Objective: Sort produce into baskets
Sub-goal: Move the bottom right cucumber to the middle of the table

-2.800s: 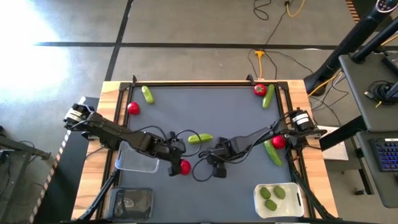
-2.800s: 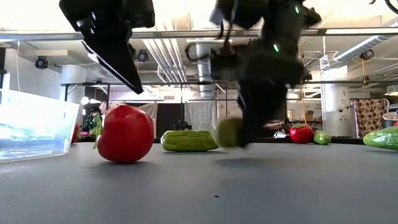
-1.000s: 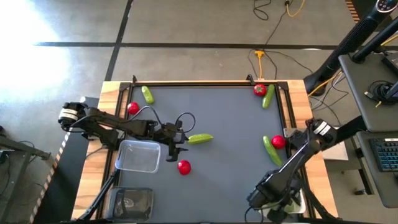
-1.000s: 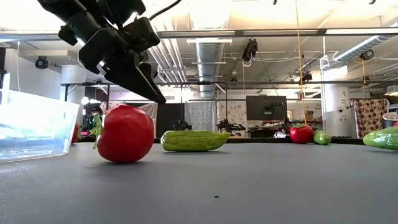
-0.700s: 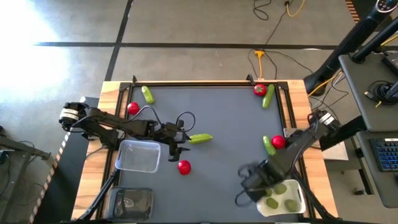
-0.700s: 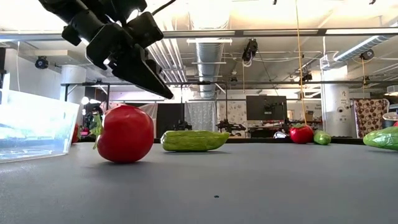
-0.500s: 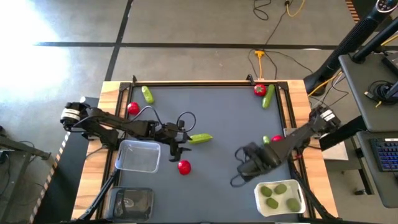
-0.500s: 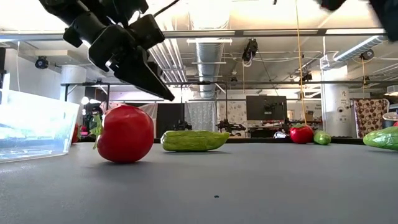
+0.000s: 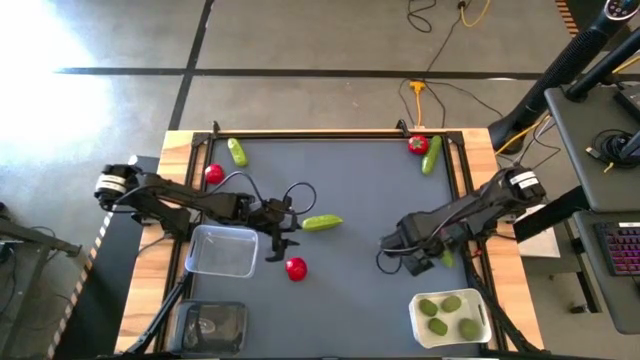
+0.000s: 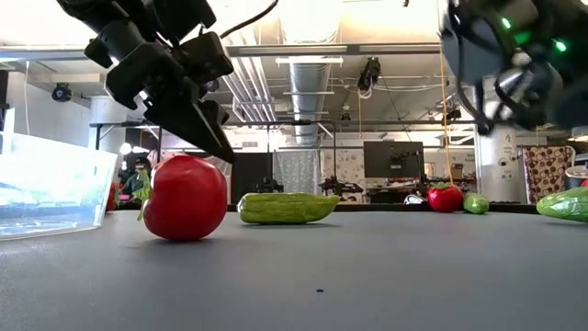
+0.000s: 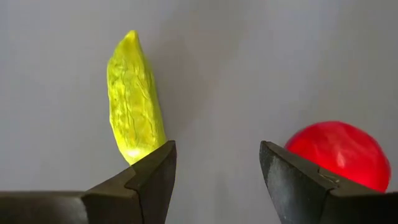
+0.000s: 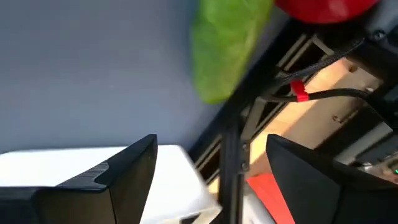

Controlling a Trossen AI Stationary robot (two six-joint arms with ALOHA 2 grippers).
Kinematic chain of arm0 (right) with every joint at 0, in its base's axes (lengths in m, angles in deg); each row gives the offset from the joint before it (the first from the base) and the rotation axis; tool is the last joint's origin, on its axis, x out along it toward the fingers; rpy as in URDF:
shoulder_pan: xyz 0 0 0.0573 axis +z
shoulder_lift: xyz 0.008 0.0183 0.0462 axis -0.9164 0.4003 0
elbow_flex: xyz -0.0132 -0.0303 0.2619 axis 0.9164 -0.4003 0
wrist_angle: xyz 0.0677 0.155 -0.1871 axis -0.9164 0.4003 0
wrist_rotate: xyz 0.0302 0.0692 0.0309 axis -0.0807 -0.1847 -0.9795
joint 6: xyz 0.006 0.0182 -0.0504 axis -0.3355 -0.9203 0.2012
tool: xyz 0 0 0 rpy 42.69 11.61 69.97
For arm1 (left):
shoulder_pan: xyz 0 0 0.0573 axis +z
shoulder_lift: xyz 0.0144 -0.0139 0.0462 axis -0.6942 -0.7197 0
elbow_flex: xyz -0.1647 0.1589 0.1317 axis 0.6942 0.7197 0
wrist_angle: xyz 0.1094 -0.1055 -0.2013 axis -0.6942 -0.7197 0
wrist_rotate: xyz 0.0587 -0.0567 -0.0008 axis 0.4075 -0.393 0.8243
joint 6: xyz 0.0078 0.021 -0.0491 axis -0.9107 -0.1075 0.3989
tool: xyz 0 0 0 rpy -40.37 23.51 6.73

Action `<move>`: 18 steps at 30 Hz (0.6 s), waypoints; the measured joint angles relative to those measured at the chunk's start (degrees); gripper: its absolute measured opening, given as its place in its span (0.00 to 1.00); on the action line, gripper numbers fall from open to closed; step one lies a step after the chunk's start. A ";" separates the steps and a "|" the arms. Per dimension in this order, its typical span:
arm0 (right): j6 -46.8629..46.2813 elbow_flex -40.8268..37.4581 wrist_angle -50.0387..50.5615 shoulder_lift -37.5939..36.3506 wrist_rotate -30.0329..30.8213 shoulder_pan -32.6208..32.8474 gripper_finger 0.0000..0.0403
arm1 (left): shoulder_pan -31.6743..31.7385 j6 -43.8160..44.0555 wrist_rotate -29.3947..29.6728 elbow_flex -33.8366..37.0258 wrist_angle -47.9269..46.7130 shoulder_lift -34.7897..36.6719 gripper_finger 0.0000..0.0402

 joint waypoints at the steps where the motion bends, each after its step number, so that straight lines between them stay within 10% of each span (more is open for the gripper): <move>1: 0.04 -1.64 -1.44 -0.44 -0.05 -0.05 0.73 | 0.00 -0.25 0.00 0.01 0.06 0.07 0.53; 18: 0.95 -15.06 -19.42 -3.01 3.99 -1.18 0.52 | 0.00 -1.03 0.50 0.29 1.63 -0.02 0.53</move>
